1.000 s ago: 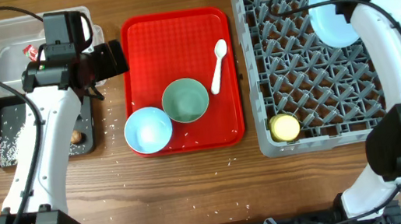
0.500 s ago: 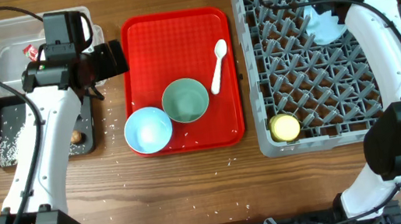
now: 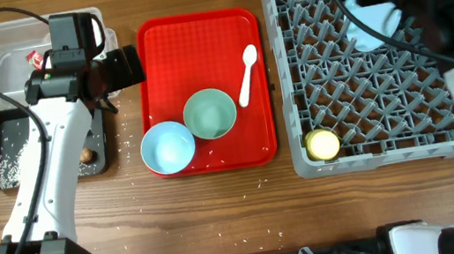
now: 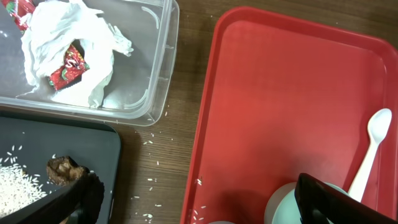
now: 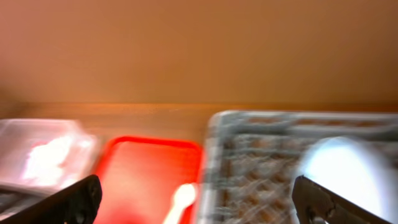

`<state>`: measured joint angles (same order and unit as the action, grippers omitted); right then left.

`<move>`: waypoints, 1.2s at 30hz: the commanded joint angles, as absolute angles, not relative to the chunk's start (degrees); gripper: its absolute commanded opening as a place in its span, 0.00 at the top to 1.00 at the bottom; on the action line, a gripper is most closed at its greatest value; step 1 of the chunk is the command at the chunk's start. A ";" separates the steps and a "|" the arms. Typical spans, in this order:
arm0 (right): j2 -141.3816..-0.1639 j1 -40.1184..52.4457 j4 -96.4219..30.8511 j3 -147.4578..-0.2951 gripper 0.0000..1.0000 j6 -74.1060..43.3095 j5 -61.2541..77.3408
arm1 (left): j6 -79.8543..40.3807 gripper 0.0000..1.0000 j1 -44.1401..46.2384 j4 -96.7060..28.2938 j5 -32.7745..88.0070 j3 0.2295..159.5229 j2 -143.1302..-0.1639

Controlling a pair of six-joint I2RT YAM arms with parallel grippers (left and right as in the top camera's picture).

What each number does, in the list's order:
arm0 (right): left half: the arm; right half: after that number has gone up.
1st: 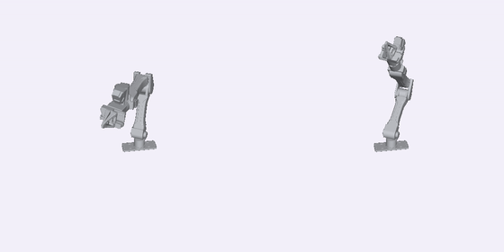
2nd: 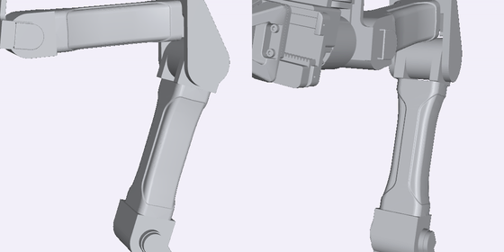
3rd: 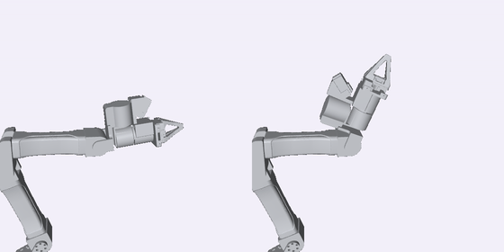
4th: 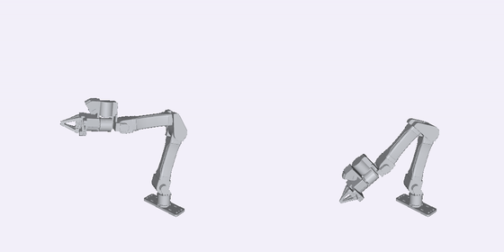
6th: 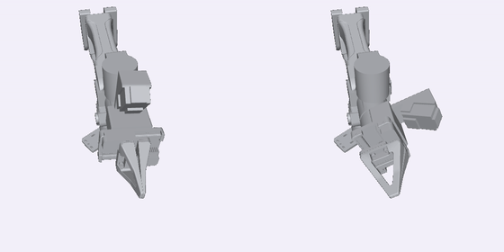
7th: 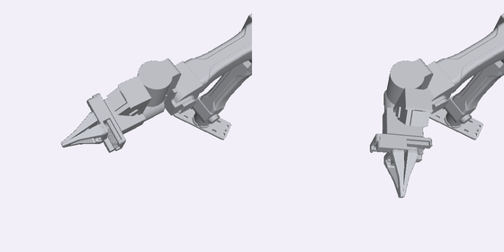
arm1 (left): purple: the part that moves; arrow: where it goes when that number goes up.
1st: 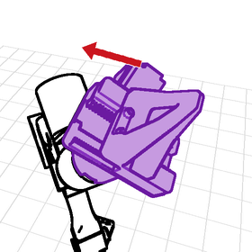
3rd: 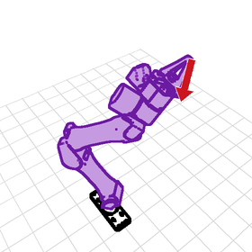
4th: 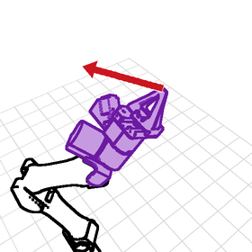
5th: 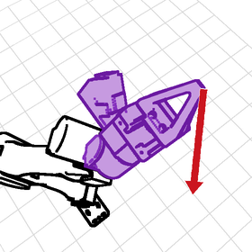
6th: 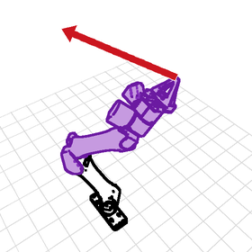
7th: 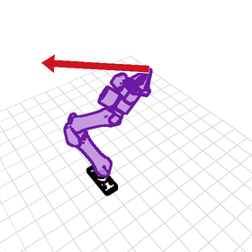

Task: Sort waste into correct bins and load items into the dishwasher rack
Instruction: 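Carry the blue plate into the dish rack and stand it upright, then lower the right gripper to the green bowl and grasp its rim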

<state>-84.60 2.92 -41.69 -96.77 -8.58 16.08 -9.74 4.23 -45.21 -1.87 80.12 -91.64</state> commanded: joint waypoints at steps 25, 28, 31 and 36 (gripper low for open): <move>-116.68 31.46 -43.75 -88.92 0.53 -30.55 11.81 | -9.45 0.00 4.23 -45.28 -2.48 80.64 -92.07; -116.68 29.80 -45.19 -88.90 0.55 -25.08 12.29 | -9.45 0.00 4.23 -45.28 -2.48 80.64 -92.07; -116.79 28.91 -45.82 -88.90 0.55 -19.51 12.29 | -9.45 0.00 4.23 -45.28 -2.48 80.64 -92.07; -117.25 29.08 -43.66 -88.88 0.55 -9.06 13.45 | -9.45 0.00 4.23 -45.28 -2.48 80.64 -92.07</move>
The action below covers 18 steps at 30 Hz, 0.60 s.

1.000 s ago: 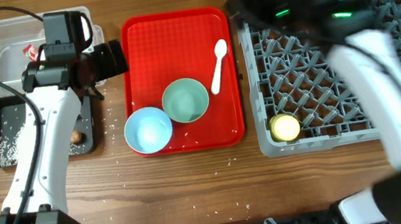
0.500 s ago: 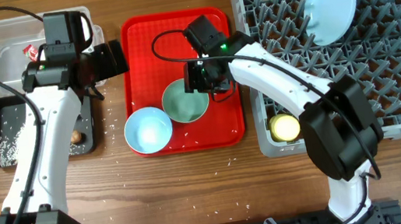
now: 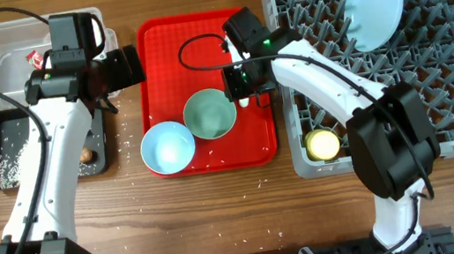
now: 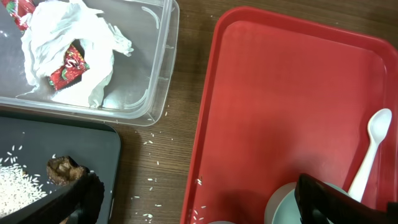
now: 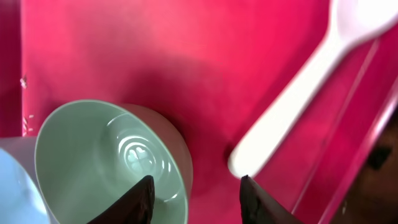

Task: Sort waste into correct bins and load items into the dishwasher rack
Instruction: 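Lower the right gripper to the green bowl and grasp its rim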

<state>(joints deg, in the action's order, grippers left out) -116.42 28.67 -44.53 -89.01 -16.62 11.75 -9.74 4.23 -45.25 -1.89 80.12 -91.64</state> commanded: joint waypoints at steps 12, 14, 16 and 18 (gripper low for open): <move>-120.57 29.06 -42.85 -88.86 0.75 -2.94 16.38 | -9.45 0.00 4.23 -45.28 -2.46 80.64 -92.07; -120.66 29.06 -42.54 -88.68 0.76 -2.74 16.38 | -9.45 0.00 4.23 -45.28 -2.48 80.64 -92.07; -120.66 29.06 -42.46 -88.58 0.76 -1.67 16.40 | -9.45 0.00 4.23 -45.28 -2.48 80.64 -92.07; -120.68 29.06 -42.46 -88.51 0.76 -1.23 16.40 | -9.45 0.00 4.23 -45.28 -2.48 80.64 -92.07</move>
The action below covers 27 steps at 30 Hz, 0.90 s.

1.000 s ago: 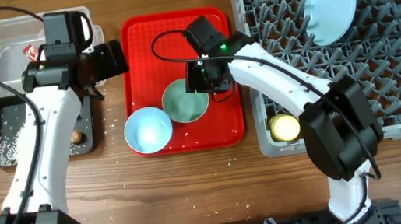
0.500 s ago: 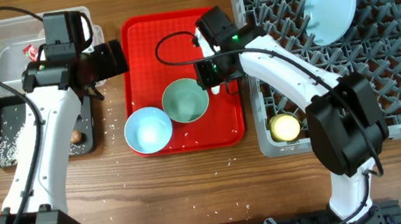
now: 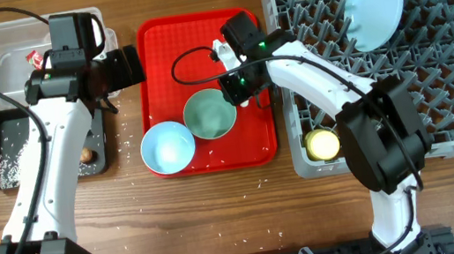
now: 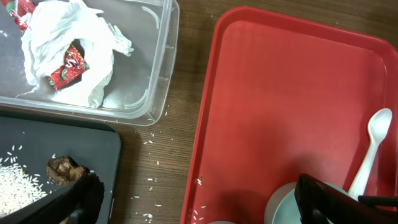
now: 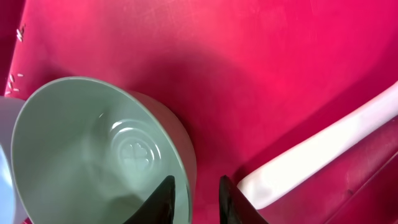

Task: Sort waste into correct bins and load items into the dishwasher rack
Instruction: 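Lower the right gripper to the green bowl and grasp its rim, then lift the green bowl and carry it into the dish rack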

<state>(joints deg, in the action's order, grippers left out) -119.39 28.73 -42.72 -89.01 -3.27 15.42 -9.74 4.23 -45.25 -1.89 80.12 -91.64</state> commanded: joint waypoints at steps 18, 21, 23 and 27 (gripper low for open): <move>-120.97 28.45 -42.65 -89.97 0.96 -3.16 13.63 | -9.45 0.00 4.23 -45.28 -2.48 80.64 -92.07; -117.32 26.41 -45.69 -95.02 0.96 -3.25 11.35 | -9.45 0.00 4.23 -45.28 -2.48 80.64 -92.07; -113.40 24.56 -47.94 -99.09 0.96 -3.46 6.81 | -9.45 0.00 4.23 -45.28 -2.48 80.64 -92.07; -105.06 20.25 -46.92 -103.98 0.96 -7.53 -13.78 | -9.45 0.00 4.23 -45.28 -2.48 80.64 -92.07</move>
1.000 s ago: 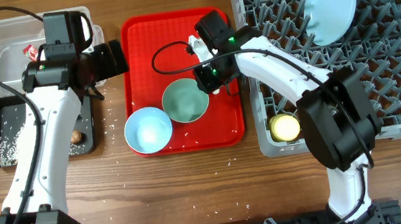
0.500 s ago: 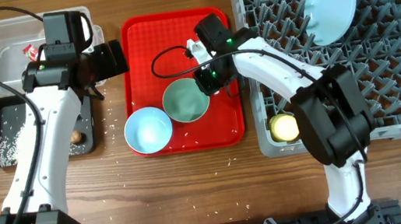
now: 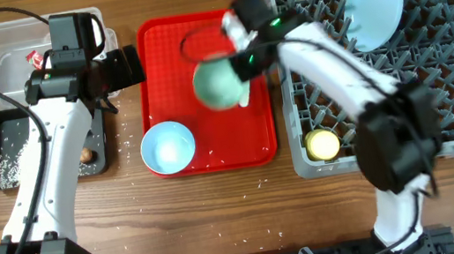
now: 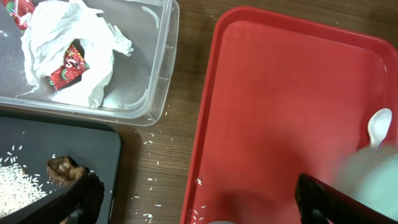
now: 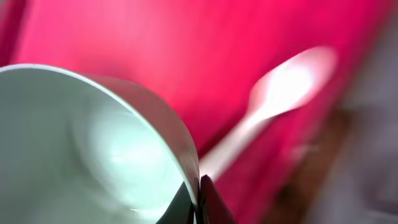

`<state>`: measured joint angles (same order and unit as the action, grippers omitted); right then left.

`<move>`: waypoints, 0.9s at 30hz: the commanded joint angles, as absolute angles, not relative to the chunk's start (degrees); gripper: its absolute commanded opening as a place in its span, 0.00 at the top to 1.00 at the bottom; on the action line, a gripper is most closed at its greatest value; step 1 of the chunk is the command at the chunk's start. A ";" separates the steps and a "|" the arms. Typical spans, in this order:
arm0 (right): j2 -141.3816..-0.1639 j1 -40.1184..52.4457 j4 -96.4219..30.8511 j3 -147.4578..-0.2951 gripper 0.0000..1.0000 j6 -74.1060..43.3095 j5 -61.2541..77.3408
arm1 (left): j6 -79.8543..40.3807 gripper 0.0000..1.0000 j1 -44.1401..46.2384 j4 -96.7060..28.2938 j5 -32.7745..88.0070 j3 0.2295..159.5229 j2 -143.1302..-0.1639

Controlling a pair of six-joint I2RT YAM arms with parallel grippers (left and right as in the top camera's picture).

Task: Sort waste into correct bins and load items into the dishwasher rack
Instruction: 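Lift the green bowl and carry it into the dish rack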

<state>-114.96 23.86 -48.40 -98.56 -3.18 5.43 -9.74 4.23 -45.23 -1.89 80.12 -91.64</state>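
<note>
My right gripper (image 3: 244, 60) is shut on the rim of the green bowl (image 3: 219, 84), which hangs tilted and blurred above the red tray (image 3: 164, 56). In the right wrist view the bowl (image 5: 93, 143) fills the left and its rim sits pinched between the fingertips (image 5: 205, 199). A white spoon (image 5: 267, 106) lies on the tray below it. The blue bowl (image 3: 167, 147) rests at the tray's front left. My left gripper (image 4: 193, 205) stands open over the wood between the black bin and the tray.
The grey dishwasher rack (image 3: 433, 71) at the right holds a pale blue plate and a yellow cup (image 3: 323, 144). A clear bin with tissue and wrappers and a black bin (image 3: 1, 150) with rice stand at the left. Rice grains dot the table.
My right gripper has shut on the green bowl's rim and the bowl has come up off the tray, now tilted and further back. The left arm has not moved.
First my right gripper was open high over the rack near the plate. Then it was down at the tray beside the green bowl and spoon, then with its fingers astride the bowl's rim. Now it holds the bowl clear of the tray.
</note>
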 commanded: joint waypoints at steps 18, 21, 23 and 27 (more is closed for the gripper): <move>-116.36 13.63 -7.16 -102.72 0.96 34.59 -54.83 | -9.45 0.00 4.23 -45.28 -2.48 80.64 -92.07; -120.70 13.65 -3.77 -102.72 0.96 37.60 -54.78 | -9.45 0.00 4.23 -45.28 -2.48 80.62 -92.07; -122.48 13.65 -2.72 -102.72 0.96 39.07 -54.24 | -9.45 0.00 4.23 -45.28 -2.46 80.64 -92.07; -125.14 13.96 -3.62 -102.72 0.96 39.03 -50.83 | -9.45 0.00 4.23 -45.28 -2.48 80.64 -92.07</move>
